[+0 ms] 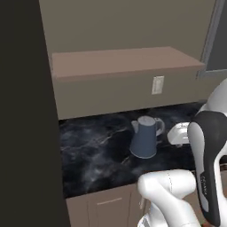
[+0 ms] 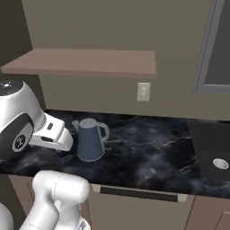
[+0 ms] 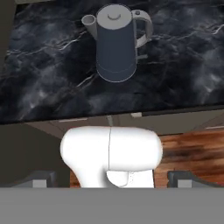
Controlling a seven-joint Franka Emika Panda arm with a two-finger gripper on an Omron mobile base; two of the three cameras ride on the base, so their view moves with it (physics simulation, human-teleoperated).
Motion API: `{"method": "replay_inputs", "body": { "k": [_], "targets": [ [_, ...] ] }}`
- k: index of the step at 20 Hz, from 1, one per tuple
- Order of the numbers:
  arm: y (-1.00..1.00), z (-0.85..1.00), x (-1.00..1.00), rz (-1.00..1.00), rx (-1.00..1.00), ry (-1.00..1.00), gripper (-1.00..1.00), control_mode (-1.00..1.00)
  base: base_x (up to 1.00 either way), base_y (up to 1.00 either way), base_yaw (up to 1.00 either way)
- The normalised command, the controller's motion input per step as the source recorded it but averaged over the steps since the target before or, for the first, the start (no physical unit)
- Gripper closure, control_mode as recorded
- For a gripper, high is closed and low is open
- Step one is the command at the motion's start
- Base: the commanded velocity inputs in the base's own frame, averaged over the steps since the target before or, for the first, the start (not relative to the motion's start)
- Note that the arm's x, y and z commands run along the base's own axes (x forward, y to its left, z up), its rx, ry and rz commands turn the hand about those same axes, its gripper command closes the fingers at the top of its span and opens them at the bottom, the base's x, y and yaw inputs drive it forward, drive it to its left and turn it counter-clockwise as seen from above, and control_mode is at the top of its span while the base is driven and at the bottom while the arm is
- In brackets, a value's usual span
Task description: Navigate to the electric kettle.
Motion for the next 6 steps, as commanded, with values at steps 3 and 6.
{"method": "replay_inputs", "body": {
  "k": [3, 6],
  "targets": [
    [0.0, 0.0, 0.0, 0.0, 0.0, 0.0, -1.0, 1.0, 0.76, -0.1, 0.18],
    [0.0, 0.0, 0.0, 0.0, 0.0, 0.0, -1.0, 1.0, 0.43, -0.13, 0.16]
  ]
}}
